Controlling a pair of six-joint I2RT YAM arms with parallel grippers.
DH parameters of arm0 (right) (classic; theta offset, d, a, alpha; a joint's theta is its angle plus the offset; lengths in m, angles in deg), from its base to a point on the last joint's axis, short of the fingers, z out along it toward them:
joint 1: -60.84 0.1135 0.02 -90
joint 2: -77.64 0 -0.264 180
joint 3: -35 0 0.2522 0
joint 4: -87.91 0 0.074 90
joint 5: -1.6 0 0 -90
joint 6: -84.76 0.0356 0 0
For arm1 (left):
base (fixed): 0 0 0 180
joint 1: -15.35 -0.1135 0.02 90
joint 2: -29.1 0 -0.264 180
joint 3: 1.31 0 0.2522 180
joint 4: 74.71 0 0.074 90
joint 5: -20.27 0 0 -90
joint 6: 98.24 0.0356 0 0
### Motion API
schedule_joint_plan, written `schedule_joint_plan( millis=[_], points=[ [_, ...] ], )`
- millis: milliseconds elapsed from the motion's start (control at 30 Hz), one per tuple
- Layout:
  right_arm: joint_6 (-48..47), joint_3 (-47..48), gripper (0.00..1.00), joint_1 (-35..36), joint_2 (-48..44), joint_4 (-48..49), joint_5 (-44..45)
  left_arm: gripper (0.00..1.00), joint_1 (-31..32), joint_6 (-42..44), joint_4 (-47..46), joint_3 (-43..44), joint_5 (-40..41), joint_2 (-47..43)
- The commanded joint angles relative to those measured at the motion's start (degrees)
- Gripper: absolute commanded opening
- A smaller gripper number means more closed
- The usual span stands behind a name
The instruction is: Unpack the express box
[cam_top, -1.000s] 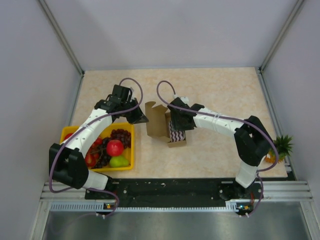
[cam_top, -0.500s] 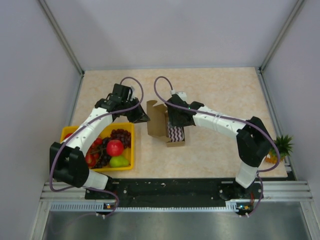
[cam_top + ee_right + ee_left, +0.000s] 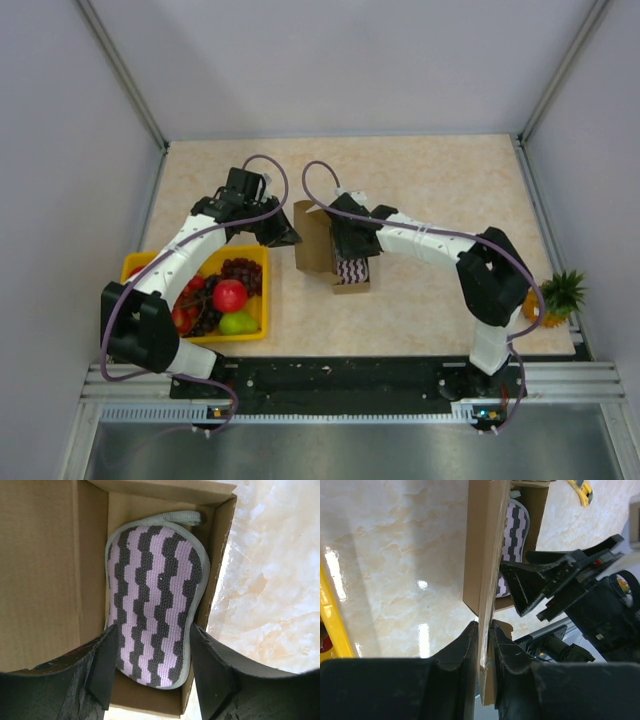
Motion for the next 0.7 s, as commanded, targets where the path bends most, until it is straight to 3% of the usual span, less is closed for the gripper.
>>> schedule_joint_plan(
  millis=[0, 167, 333, 500, 600, 667],
  points=[
    [0.3, 2.6, 0.58, 1.1, 2.1, -0.1, 1.0, 0.20, 0.0, 0.2, -1.4, 1.8, -0.8, 0.1],
    [0.3, 2.9, 0.64, 1.0, 3.7, -0.6, 1.9, 0.20, 0.0, 0.2, -1.4, 1.9, -1.1, 0.2],
    [0.5, 3.3, 0.63, 1.1, 6.4, -0.4, 0.5, 0.21, 0.0, 0.3, -1.4, 1.9, -1.3, 0.3],
    [0.7, 2.7, 0.45, 1.0, 6.3, 0.3, -0.3, 0.19, 0.0, 0.5, -1.3, 1.8, -1.3, 0.1],
    [0.7, 2.0, 0.30, 1.0, 4.8, 1.6, -0.5, 0.17, 0.0, 0.6, -1.3, 1.6, -1.3, 0.1],
    [0.6, 2.0, 0.13, 1.1, 4.1, 2.0, -1.1, 0.17, 0.0, 0.8, -1.3, 1.6, -1.3, 0.3]
  ],
)
